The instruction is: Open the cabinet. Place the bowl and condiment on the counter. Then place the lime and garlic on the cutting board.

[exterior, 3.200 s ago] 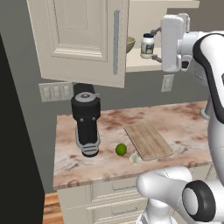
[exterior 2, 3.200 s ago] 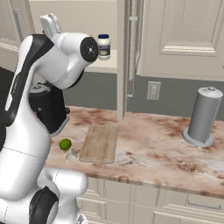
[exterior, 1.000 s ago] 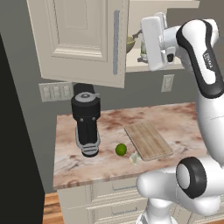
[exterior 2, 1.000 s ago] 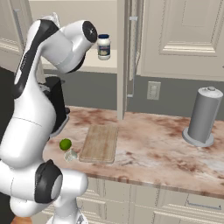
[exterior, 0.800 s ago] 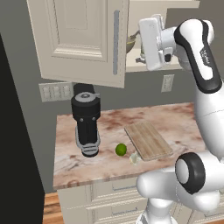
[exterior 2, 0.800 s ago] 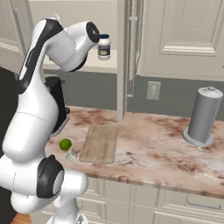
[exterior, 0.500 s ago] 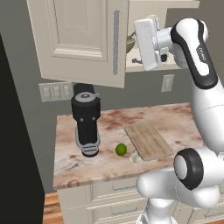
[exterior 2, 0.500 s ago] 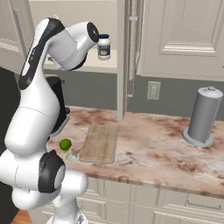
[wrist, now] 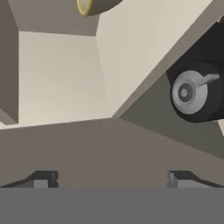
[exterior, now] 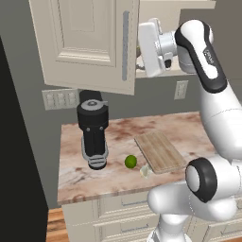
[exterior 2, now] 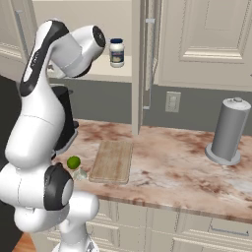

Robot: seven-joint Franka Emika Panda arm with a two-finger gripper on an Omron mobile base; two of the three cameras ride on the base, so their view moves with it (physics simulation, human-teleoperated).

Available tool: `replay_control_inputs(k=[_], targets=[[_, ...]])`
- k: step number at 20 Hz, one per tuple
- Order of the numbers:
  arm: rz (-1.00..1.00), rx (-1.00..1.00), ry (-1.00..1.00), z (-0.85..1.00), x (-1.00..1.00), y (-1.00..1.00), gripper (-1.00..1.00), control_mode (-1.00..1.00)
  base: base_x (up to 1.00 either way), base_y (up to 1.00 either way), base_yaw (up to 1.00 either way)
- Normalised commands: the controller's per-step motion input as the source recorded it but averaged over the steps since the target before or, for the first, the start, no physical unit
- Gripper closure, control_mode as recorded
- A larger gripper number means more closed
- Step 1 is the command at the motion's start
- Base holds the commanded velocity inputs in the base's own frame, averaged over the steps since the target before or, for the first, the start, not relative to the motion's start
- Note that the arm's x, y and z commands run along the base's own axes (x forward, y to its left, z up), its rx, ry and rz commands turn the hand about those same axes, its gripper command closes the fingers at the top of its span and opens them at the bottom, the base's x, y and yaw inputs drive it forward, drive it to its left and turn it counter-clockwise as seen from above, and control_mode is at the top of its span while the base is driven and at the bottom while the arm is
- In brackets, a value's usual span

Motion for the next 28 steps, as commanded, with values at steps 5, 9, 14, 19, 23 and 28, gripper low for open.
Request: replay_control_inputs(k=[5,9,14,19,23,28], targets=[[0.08,0.0,-0.01,0.0,-0.21,0.33,-1.0,-1.0,0.0,0.0,0.0],[0.11,0.0,-0.03,0.05,-0.54,0.39,-1.0,-1.0,0.0,0.0,0.0],[0.1,0.0,-0.01,0.04,-0.63,0.39,-1.0,-1.0,0.0,0.0,0.0],[0.03,0.0,-0.02,0.0,-0.59,0.53,-1.0,-1.0,0.0,0.0,0.0],[0.0,0.0,-0.03,0.0,-0.67,0.66,-1.0,-1.0,0.0,0.0,0.0],[0.0,0.0,0.0,0.0,-0.6,0.67,-1.0,-1.0,0.0,0.0,0.0]])
